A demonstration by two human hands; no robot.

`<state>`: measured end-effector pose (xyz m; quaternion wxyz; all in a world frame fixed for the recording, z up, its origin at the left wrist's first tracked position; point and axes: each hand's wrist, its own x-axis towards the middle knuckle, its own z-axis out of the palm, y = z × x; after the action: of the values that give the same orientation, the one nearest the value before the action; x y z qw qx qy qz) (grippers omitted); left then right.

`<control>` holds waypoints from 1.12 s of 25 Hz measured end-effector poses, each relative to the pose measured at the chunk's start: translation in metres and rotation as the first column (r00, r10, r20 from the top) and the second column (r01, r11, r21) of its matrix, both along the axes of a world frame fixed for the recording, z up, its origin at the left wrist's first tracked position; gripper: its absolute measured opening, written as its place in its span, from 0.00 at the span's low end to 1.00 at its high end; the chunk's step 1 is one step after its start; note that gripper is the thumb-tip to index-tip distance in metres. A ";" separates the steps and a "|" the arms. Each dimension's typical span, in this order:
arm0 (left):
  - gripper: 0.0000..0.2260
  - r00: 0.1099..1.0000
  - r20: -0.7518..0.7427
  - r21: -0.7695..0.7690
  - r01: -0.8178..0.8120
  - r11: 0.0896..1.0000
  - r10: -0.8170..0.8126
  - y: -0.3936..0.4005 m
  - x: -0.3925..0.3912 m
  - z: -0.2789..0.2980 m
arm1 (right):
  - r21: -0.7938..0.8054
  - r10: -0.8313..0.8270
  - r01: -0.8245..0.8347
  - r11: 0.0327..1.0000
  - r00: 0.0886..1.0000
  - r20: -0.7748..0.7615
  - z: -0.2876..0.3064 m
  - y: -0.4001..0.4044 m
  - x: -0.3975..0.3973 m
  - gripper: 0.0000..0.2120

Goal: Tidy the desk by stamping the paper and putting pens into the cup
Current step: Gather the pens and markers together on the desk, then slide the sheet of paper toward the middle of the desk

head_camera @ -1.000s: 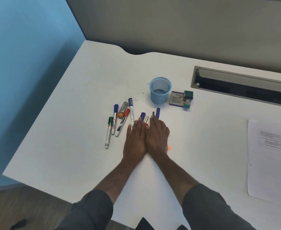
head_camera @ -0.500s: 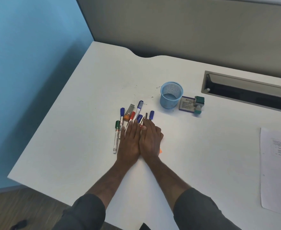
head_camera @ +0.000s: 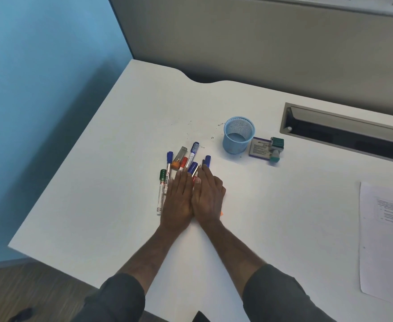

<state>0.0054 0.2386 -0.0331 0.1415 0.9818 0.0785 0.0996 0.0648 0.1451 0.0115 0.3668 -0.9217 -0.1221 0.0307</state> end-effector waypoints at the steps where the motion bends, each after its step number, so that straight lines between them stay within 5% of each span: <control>1: 0.28 1.000 -0.003 -0.011 -0.011 1.000 0.011 0.001 0.000 0.000 | -0.007 0.005 -0.004 1.000 1.000 0.024 0.000 -0.001 0.001 0.20; 11: 0.24 0.995 0.002 -0.050 -0.098 0.994 0.098 -0.013 0.010 0.031 | -0.278 0.208 -0.156 0.948 0.963 0.171 -0.003 -0.054 0.019 0.25; 28: 0.25 0.996 -0.069 -0.029 0.055 0.998 -0.057 -0.142 0.020 0.059 | -0.339 0.095 -0.026 0.940 0.978 0.188 0.025 -0.208 0.016 0.25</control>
<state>0.0256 0.0967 0.0255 0.1548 0.9845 0.0572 0.0600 0.0804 -0.0624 0.0368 0.1895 -0.9647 -0.1799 -0.0312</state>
